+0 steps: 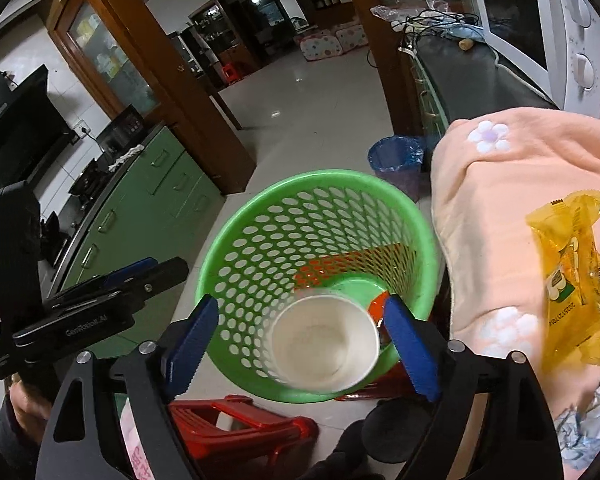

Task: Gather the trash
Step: 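Drop the orange wrapper and paper cup into the green basket with both tools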

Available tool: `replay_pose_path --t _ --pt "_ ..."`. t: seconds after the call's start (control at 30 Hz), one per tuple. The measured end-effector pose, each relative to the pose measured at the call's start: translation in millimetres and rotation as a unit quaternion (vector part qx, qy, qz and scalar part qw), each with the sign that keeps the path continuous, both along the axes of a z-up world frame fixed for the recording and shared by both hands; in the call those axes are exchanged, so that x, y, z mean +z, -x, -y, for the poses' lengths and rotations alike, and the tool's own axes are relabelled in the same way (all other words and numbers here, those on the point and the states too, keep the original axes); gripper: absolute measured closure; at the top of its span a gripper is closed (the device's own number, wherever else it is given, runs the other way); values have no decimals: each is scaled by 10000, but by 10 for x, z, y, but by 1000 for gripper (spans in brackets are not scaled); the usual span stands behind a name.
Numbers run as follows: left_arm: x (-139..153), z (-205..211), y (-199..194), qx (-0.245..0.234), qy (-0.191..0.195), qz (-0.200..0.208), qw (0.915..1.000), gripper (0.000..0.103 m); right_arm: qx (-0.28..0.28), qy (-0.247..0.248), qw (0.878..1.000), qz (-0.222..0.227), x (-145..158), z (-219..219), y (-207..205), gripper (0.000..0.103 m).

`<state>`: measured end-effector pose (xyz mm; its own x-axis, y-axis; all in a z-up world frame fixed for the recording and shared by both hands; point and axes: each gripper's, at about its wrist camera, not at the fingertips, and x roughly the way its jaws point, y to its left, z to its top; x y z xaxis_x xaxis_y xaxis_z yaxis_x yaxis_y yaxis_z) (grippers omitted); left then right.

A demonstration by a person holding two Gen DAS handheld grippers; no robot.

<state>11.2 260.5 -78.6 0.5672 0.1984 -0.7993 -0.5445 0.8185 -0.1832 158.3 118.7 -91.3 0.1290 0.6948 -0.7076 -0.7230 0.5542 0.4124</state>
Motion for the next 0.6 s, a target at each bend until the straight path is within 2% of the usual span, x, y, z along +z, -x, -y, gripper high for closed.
replay_pose_path --t 0.23,0.6 --pt "68 105 -12 -116 22 78 9999 39 -69 22 9994 332 191 263 86 20" --pt "160 439 -126 -519 44 171 9985 39 -778 84 9936 812 502 1152 107 20"
